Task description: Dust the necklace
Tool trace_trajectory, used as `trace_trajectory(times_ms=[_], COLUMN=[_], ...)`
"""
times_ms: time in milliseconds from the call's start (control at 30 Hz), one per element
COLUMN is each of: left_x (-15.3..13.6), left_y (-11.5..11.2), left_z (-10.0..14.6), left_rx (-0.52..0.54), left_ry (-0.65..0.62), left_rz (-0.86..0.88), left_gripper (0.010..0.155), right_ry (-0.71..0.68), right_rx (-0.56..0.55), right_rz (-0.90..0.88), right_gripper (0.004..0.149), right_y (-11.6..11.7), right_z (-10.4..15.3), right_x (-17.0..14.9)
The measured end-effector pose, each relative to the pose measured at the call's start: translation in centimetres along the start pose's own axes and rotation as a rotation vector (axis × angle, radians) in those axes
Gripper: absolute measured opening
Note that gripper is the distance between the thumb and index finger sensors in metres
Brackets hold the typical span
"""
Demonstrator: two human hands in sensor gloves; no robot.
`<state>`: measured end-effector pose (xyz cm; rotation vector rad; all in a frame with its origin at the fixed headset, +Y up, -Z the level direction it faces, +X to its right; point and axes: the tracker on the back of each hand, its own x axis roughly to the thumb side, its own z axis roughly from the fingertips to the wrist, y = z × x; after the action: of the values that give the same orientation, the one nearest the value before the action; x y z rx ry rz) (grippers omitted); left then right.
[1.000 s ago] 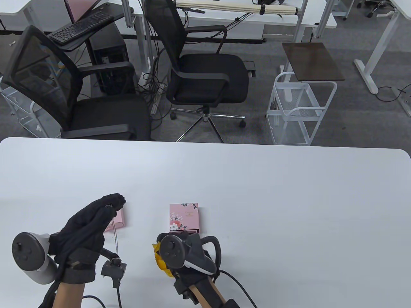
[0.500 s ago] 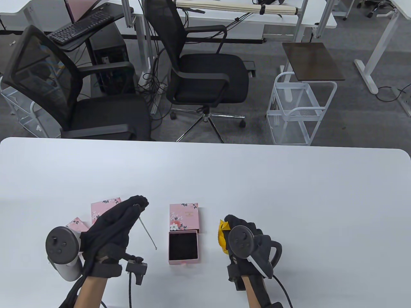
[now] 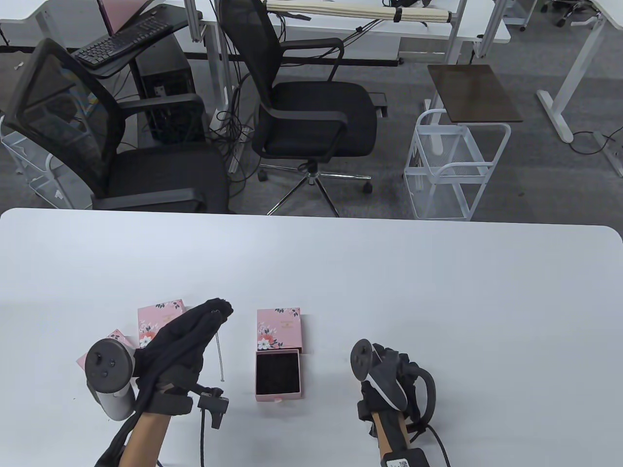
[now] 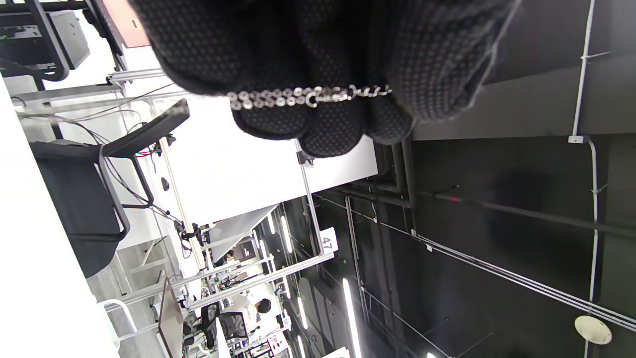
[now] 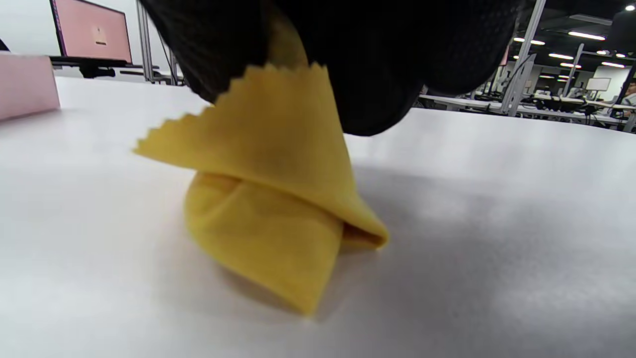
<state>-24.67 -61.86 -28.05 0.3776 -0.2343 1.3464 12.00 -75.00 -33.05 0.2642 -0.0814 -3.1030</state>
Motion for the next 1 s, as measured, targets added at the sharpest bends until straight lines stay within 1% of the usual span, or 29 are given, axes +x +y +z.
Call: trace_trajectory(times_ms=[133, 233, 333, 400, 533, 633, 800, 1000], left_x=[0.3, 0.3, 0.6, 0.7, 1.2, 1.4, 1.3, 1.3], left_y=[0.5, 0.5, 0.7, 0.7, 0.7, 0.7, 0.5, 0.1], left_z=[-0.8, -0.9, -0.9, -0.9, -0.6, -0.5, -0.4, -0.4], left_rx=[0.021, 0.003, 0.003, 0.001, -0.005, -0.012, -0.023, -0.037], left_ry=[-0.036, -0.037, -0.048, -0.052, -0.069, -0.076, -0.074, -0.076], left_rz=[-0.021, 0.006, 0.010, 0.020, 0.026, 0.027, 0.024, 0.016], left_gripper=[0.037, 0.037, 0.037, 0.037, 0.037, 0.037, 0.037, 0.037], right_ry=[0.007, 0.027, 0.036, 0.036, 0.037, 0.037, 0.016, -0.017], right_rx=[0.051, 0.039, 0.023, 0.021, 0.055, 0.050, -0.016, -0.164], right_rz=[0.006, -0.001, -0.034, -0.049, -0.061, -0.071, -0.153, -0.226], right_gripper=[0.057, 0.069, 0.075, 0.075, 0.074, 0.074, 0.076, 0.076], right_y=[0.3, 0.0, -0.4, -0.5, -0.1, -0.4, -2.1, -4.8], right_z=[-0.1, 0.1, 0.2, 0.3, 0.3, 0.4, 1.2, 2.6], right_x=[0.0, -0.2, -0.5, -0.7, -0.8, -0.8, -0.9, -1.0])
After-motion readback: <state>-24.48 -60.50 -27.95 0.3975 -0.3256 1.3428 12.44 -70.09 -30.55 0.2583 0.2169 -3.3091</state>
